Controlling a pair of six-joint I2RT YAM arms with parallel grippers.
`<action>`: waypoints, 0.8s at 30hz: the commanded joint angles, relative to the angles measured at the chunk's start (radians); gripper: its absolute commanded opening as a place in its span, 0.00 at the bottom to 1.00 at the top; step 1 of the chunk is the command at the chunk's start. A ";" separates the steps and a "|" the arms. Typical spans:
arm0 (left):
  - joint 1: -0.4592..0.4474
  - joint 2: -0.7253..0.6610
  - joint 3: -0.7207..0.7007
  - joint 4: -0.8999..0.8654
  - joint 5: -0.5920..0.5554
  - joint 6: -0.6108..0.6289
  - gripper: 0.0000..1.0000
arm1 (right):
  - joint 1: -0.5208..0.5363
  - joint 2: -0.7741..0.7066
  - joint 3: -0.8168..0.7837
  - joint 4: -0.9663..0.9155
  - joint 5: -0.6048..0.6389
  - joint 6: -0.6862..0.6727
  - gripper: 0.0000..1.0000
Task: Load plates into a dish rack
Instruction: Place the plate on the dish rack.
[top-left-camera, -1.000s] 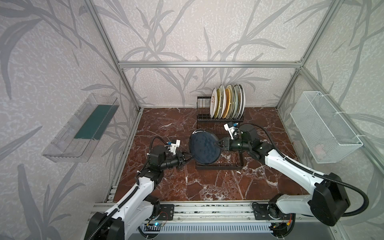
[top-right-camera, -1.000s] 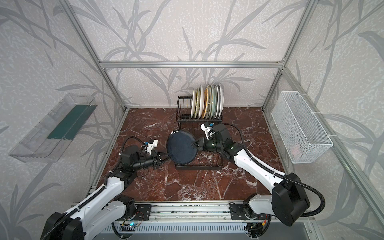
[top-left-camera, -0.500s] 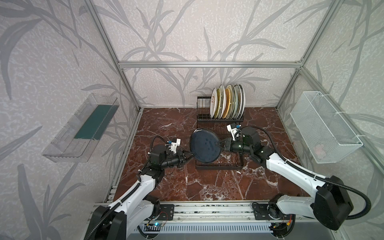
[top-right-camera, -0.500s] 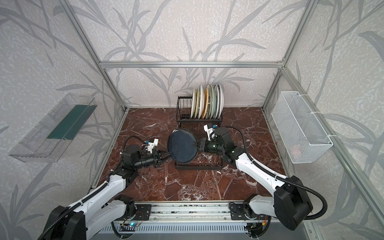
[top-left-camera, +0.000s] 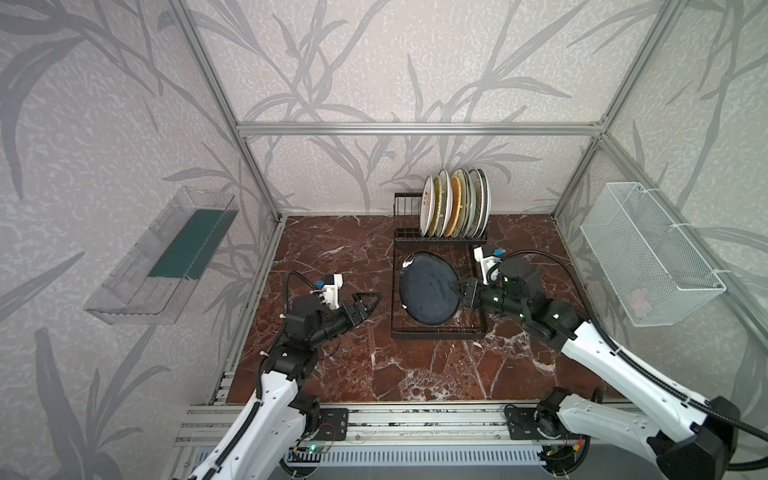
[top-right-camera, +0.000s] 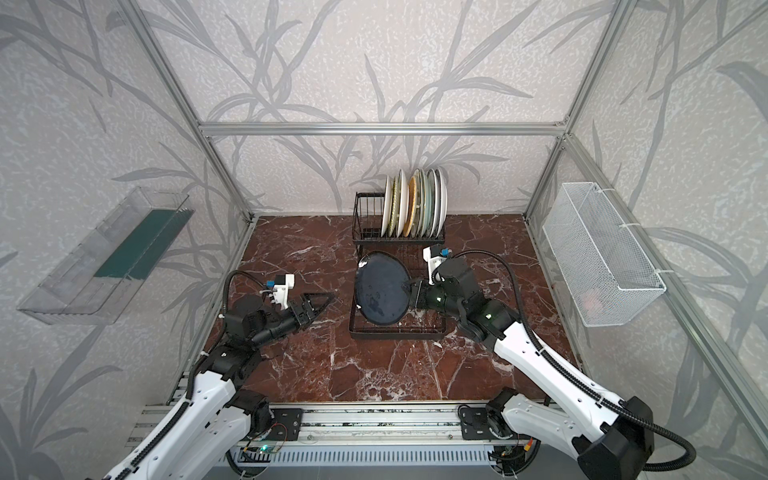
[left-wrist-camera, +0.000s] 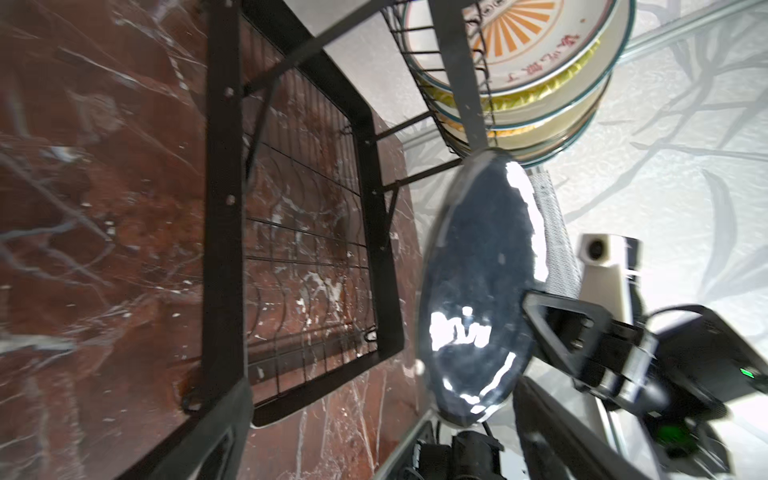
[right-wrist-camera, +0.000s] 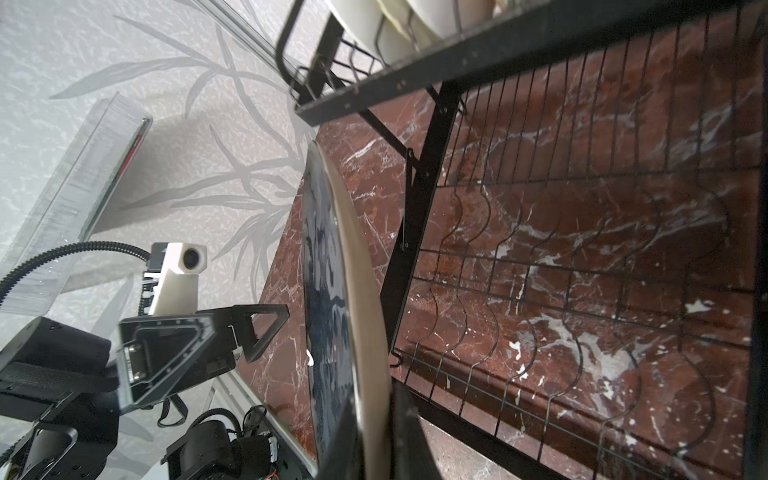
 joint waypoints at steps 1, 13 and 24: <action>0.006 0.011 0.016 -0.126 -0.081 0.091 0.97 | 0.048 -0.034 0.141 0.049 0.127 -0.104 0.00; -0.003 0.028 0.096 -0.179 -0.078 0.143 0.95 | 0.208 0.262 0.647 -0.055 0.561 -0.248 0.00; -0.006 -0.063 0.290 -0.398 -0.134 0.394 0.97 | 0.281 0.641 1.106 -0.131 1.103 -0.385 0.00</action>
